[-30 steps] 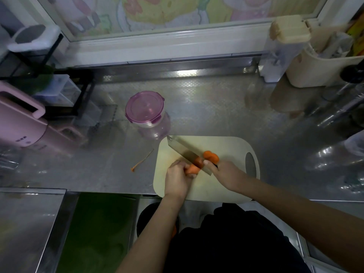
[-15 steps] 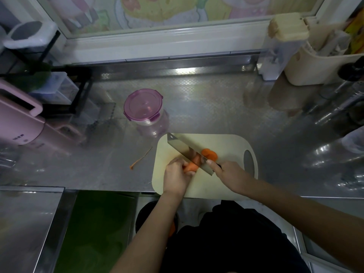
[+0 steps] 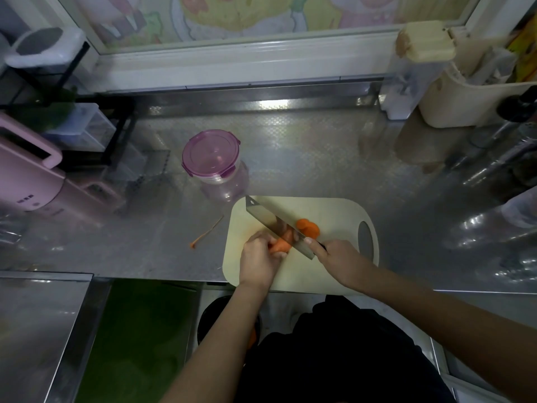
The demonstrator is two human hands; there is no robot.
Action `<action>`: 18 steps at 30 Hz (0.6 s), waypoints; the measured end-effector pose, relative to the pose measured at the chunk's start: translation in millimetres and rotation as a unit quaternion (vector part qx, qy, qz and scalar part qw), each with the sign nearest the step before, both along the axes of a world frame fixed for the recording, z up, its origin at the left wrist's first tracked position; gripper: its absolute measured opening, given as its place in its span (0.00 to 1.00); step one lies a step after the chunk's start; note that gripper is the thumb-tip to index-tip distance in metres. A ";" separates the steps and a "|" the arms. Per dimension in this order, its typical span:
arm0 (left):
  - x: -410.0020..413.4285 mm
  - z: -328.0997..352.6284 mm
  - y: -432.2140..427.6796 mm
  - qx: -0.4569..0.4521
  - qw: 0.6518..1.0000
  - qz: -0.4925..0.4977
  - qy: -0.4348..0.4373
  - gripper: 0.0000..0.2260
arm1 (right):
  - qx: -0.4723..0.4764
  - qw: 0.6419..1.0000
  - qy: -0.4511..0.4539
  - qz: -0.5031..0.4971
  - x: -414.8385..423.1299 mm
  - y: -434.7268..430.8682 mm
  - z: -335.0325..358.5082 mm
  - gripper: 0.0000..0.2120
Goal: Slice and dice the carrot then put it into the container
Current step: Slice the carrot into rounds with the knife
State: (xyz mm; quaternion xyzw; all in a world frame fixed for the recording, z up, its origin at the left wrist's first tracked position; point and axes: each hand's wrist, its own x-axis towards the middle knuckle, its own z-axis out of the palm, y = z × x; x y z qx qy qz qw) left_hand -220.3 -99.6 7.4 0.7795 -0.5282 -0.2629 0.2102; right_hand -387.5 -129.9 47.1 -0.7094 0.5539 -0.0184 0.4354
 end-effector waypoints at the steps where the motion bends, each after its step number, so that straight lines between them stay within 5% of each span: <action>1: -0.2 -0.1 -0.1 -0.001 1.000 -0.001 0.000 0.09 | 0.001 1.000 0.002 0.000 0.4 -0.3 0.1 0.23; 10: 0.7 -3.0 -0.9 -0.011 1.000 -0.020 -0.005 0.07 | 0.015 0.999 0.030 0.025 13.1 -4.8 8.8 0.20; 18: 2.7 -6.6 -2.0 -0.012 0.999 -0.035 -0.010 0.09 | 0.054 0.997 -0.009 -0.047 44.7 -19.1 -5.8 0.21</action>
